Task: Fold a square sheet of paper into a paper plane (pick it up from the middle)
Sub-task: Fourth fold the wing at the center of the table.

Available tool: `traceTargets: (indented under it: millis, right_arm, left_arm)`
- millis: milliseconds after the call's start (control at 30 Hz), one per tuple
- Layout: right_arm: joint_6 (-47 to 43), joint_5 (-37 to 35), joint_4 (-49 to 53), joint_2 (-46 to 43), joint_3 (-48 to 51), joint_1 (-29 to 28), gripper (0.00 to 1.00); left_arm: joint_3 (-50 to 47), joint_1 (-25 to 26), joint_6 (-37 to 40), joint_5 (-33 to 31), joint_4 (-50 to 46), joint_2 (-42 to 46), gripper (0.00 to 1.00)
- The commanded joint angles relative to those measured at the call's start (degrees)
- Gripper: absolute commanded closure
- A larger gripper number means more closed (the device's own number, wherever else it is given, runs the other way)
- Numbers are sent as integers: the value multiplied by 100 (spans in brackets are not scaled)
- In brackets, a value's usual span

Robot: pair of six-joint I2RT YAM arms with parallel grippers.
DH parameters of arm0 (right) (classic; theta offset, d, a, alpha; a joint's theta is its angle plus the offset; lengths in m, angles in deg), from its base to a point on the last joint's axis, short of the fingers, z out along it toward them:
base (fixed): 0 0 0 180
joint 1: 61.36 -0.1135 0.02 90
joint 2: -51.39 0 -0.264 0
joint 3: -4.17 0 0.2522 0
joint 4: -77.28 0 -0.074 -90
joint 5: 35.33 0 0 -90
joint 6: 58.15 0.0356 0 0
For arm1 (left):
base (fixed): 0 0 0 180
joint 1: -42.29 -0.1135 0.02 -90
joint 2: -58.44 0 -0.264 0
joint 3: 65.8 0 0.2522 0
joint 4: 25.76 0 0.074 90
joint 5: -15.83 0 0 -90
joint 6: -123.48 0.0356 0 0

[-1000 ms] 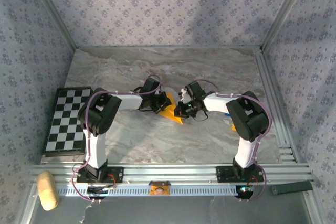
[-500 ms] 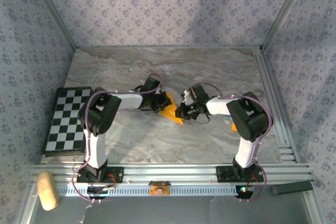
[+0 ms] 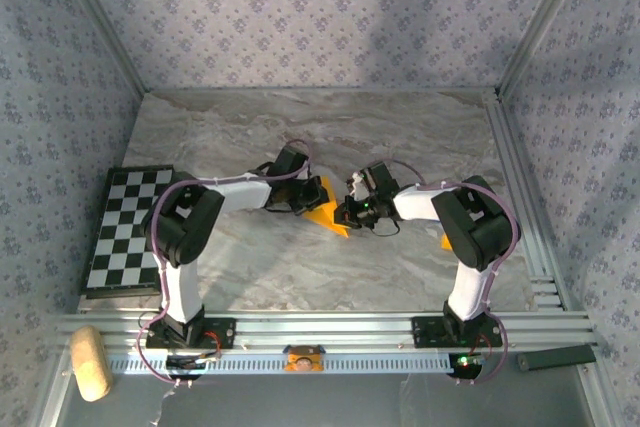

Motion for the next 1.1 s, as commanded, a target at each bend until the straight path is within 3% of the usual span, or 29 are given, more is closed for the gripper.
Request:
traceTargets:
  millis: [0, 433, 600, 1067]
  right_arm:
    - [95, -461, 650, 214, 283, 37, 100]
    - [104, -471, 697, 265, 336, 45, 100]
    - [52, -514, 802, 267, 346, 36, 100]
    - [16, -499, 859, 244, 439, 18, 100]
  left_arm:
    - [-5, 136, 174, 259, -11, 4, 96]
    - [159, 122, 350, -72, -177, -477, 96]
    - [318, -76, 262, -418, -528, -611, 96]
    - [682, -705, 738, -357, -450, -854, 94]
